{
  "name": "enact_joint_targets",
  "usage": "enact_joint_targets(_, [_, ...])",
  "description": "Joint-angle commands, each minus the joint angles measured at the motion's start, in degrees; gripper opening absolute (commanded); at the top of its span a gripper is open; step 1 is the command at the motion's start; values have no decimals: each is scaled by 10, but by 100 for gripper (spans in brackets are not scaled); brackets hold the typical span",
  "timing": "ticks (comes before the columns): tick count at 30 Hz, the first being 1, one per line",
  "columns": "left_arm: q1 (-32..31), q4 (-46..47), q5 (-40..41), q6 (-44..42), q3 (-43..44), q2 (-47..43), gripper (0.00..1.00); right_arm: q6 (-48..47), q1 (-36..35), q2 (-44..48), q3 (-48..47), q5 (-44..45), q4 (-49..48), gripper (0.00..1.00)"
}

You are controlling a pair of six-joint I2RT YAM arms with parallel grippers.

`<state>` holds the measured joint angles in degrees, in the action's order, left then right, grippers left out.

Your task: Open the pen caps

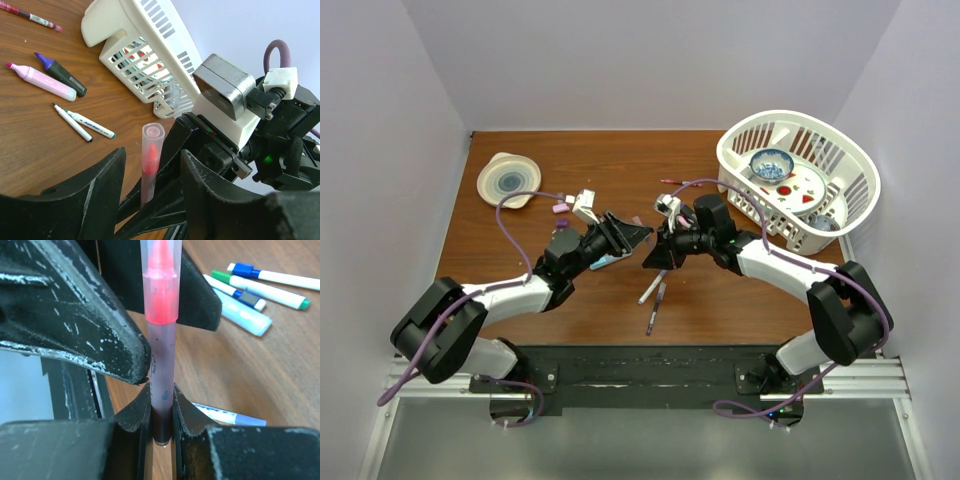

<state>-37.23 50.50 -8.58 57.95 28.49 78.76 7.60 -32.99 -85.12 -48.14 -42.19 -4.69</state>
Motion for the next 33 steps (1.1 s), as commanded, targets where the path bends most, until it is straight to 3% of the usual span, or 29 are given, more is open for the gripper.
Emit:
enact_joint_targets(1, [6, 21, -15, -24, 12, 1, 53, -26, -2, -1, -24, -28, 11, 0])
enact_joint_targets(10, [6, 25, -14, -32, 16, 3, 46, -43, -1, -13, -30, -54, 25, 0])
enact_joint_targets(18, [6, 29, -17, -38, 18, 3, 33, -48, -2, -18, -33, -63, 30, 0])
enact_joint_targets(21, [6, 34, -22, -39, 19, 4, 18, -50, -2, -19, -33, -66, 30, 0])
enact_joint_targets(22, [7, 36, -25, -40, 18, 5, 6, -51, -2, -19, -33, -68, 32, 0])
enact_joint_targets(23, [7, 42, -28, -39, 18, 8, 0, -55, -2, -20, -34, -79, 35, 0])
enact_joint_targets(24, [8, 44, -33, -39, 17, 8, 0, -70, -2, -20, -35, -84, 38, 0])
enact_joint_targets(26, [9, 50, -36, -37, 13, 7, 0, -92, -2, -19, -40, -106, 45, 16])
enact_joint_targets(27, [9, 55, -39, -37, 12, 5, 0, -111, -1, -17, -42, -111, 63, 33])
enact_joint_targets(31, [10, 51, -43, -43, 7, 0, 0, -131, 7, -6, -48, -120, 78, 65])
enact_joint_targets(33, [10, 56, -50, -39, 6, 5, 0, -124, 20, 0, -49, -131, 75, 71])
